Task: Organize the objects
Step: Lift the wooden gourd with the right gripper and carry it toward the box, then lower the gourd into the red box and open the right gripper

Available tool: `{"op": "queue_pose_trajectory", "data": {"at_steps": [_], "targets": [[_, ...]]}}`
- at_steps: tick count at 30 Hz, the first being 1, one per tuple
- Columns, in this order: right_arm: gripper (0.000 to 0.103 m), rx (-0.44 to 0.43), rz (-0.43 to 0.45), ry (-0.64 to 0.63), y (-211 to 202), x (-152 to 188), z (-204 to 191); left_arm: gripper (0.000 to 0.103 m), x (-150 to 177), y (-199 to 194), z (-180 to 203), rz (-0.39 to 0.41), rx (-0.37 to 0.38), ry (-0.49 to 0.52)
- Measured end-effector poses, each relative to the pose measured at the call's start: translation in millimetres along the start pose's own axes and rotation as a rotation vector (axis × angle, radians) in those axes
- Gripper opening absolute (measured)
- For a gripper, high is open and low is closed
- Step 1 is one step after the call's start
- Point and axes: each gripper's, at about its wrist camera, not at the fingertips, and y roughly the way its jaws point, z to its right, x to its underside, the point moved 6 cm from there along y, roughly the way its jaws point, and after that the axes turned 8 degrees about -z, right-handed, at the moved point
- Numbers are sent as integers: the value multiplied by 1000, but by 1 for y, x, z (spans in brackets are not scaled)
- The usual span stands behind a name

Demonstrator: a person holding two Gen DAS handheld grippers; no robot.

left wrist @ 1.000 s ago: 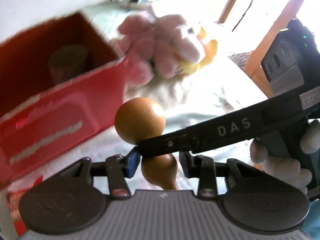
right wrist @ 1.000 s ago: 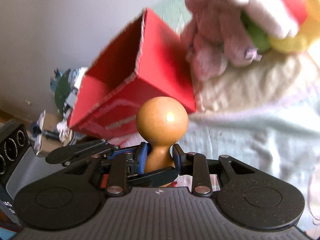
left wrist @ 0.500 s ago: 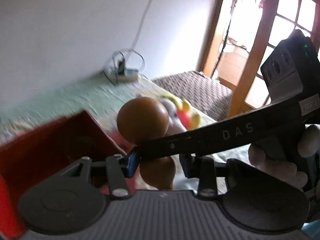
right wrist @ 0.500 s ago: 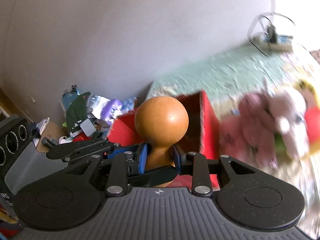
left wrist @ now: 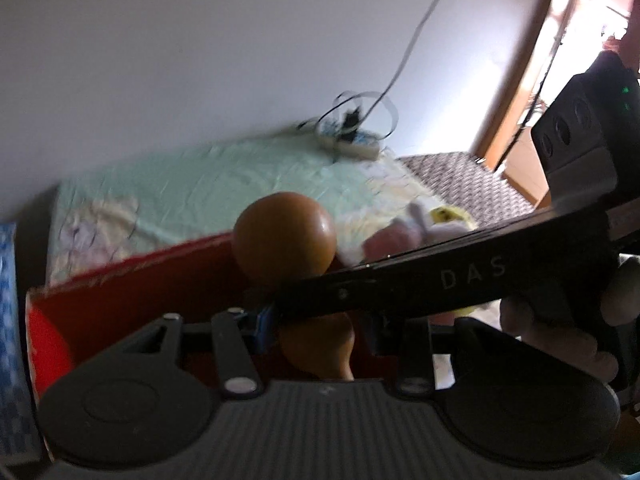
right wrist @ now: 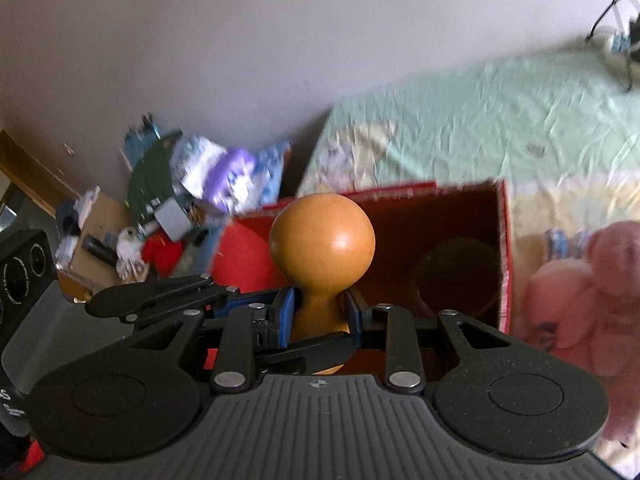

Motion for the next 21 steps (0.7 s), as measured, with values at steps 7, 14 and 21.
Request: {"op": "queue_pose_trajectory", "data": {"at_steps": [7, 14, 21], "targets": [[30, -3, -99, 22, 44, -5, 15, 38, 15, 44, -33, -122, -38, -69], [30, 13, -155, 61, 68, -4, 31, 40, 14, 72, -49, -226, -60, -103], [25, 140, -187, 28, 79, 1, 29, 40, 19, 94, -53, -325, -109, -99]]}}
